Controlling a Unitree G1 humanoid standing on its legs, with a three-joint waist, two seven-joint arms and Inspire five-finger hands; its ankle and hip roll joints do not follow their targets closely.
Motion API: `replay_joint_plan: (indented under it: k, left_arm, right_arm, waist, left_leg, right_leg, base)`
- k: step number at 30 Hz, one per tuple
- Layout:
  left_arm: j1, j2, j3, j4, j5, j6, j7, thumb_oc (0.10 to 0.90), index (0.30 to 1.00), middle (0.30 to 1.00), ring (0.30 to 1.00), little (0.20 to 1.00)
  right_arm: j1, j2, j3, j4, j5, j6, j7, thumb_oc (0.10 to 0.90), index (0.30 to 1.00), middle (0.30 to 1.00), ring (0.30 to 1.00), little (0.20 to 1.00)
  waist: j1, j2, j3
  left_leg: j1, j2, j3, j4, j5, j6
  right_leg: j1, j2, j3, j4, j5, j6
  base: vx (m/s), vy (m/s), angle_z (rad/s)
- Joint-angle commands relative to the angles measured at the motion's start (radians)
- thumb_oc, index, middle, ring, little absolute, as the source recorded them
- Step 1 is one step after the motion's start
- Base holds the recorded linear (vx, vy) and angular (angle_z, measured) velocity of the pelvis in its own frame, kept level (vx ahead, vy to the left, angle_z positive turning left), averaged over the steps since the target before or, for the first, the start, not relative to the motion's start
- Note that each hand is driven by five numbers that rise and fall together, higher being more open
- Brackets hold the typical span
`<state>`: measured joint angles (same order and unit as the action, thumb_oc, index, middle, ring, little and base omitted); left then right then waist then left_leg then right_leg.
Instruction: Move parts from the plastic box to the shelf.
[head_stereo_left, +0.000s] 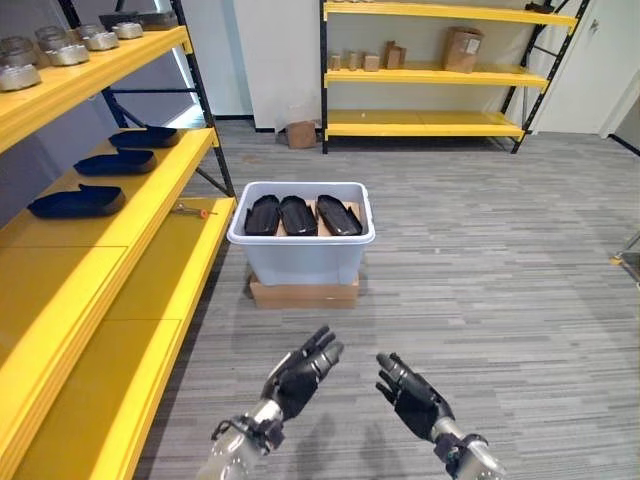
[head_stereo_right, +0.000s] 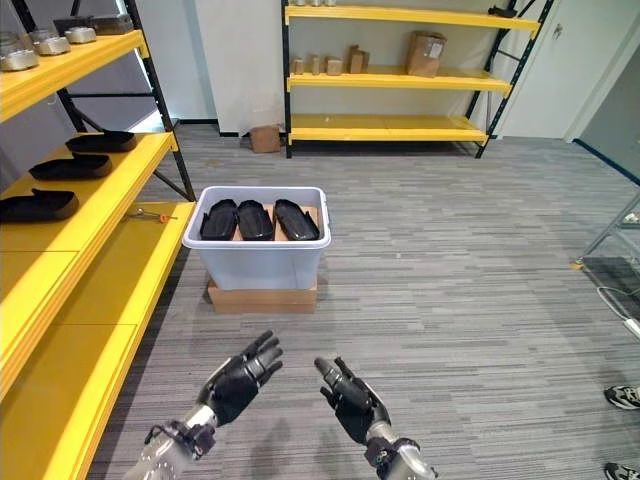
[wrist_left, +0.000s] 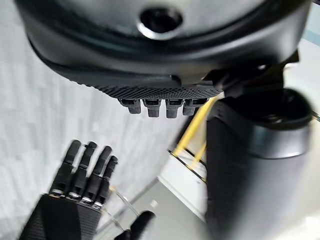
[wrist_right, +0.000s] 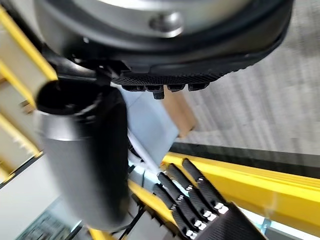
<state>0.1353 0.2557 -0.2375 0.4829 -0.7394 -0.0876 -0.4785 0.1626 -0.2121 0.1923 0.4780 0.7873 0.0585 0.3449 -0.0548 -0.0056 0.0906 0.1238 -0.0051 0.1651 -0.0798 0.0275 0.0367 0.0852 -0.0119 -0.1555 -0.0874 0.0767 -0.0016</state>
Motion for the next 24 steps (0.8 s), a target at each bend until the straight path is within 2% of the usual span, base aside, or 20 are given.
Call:
replay_joint_plan:
  k: [1, 5, 10, 18, 21, 23, 24]
  left_arm:
    - [-0.061, 0.010, 0.024, -0.043, -0.028, -0.070, -0.046, 0.900, 1.000, 1.000, 1.000, 1.000]
    - [-0.058, 0.000, 0.027, -0.041, -0.072, -0.045, -0.012, 0.900, 1.000, 1.000, 1.000, 1.000]
    - [-0.057, -0.005, 0.023, -0.030, -0.040, -0.046, -0.032, 0.900, 1.000, 1.000, 1.000, 1.000]
    - [-0.056, -0.006, 0.036, -0.021, -0.088, -0.032, -0.020, 0.900, 1.000, 1.000, 1.000, 1.000]
    - [-0.052, -0.012, 0.044, -0.021, -0.107, -0.025, 0.004, 0.900, 1.000, 1.000, 1.000, 1.000]
    - [-0.048, -0.013, 0.051, -0.022, -0.062, -0.012, 0.064, 0.900, 1.000, 1.000, 1.000, 1.000]
    - [-0.051, -0.012, 0.053, -0.011, -0.040, -0.025, 0.080, 0.900, 1.000, 1.000, 1.000, 1.000]
  right_arm:
    - [-0.066, 0.000, 0.005, -0.063, 0.031, -0.048, 0.033, 0.900, 1.000, 1.000, 1.000, 1.000]
    - [-0.062, 0.002, 0.011, -0.070, 0.021, -0.043, 0.028, 0.900, 1.000, 1.000, 1.000, 1.000]
    - [-0.066, 0.004, 0.013, -0.062, 0.025, -0.044, 0.022, 0.900, 1.000, 1.000, 1.000, 1.000]
    - [-0.066, 0.002, 0.010, -0.055, 0.011, -0.054, 0.023, 0.900, 1.000, 1.000, 1.000, 1.000]
    - [-0.068, 0.002, 0.006, -0.058, 0.011, -0.059, 0.019, 0.900, 1.000, 1.000, 1.000, 1.000]
    - [-0.071, 0.002, 0.005, -0.063, 0.015, -0.066, 0.031, 0.900, 1.000, 1.000, 1.000, 1.000]
    - [-0.070, 0.001, 0.004, -0.074, 0.013, -0.070, 0.034, 0.900, 1.000, 1.000, 1.000, 1.000]
  waist:
    - [-0.015, -0.030, 0.006]
    - [-0.014, -0.032, 0.005]
    - [-0.011, -0.034, 0.004]
    - [-0.007, -0.035, 0.007]
    - [-0.005, -0.037, 0.008]
    - [-0.002, -0.040, 0.008]
    - [-0.002, -0.042, 0.008]
  left_leg:
    - [0.040, 0.012, 0.006, -0.008, -0.129, -0.016]
    - [0.040, 0.012, 0.004, -0.008, -0.130, -0.017]
    - [0.038, 0.012, 0.003, -0.008, -0.130, -0.015]
    - [0.038, 0.011, -0.002, -0.008, -0.129, -0.014]
    - [0.038, 0.010, -0.003, -0.008, -0.129, -0.014]
    - [0.038, 0.010, -0.005, -0.008, -0.129, -0.014]
    - [0.038, 0.010, -0.005, -0.008, -0.129, -0.014]
  right_leg:
    - [0.065, -0.038, -0.003, 0.000, -0.097, 0.085]
    - [0.065, -0.039, -0.006, 0.000, -0.097, 0.086]
    - [0.065, -0.039, -0.009, 0.000, -0.098, 0.085]
    - [0.067, -0.039, -0.011, 0.000, -0.098, 0.085]
    - [0.068, -0.040, -0.013, 0.000, -0.098, 0.086]
    - [0.069, -0.040, -0.014, 0.000, -0.098, 0.086]
    - [0.069, -0.040, -0.015, 0.000, -0.097, 0.087]
  base:
    - [0.00, 0.000, 0.00]
    - [0.00, 0.000, 0.02]
    - [0.00, -0.001, -0.01]
    - [0.00, 0.001, 0.00]
    - [0.00, 0.000, 0.00]
    - [0.00, 0.000, 0.00]
    - [0.00, 0.000, 0.00]
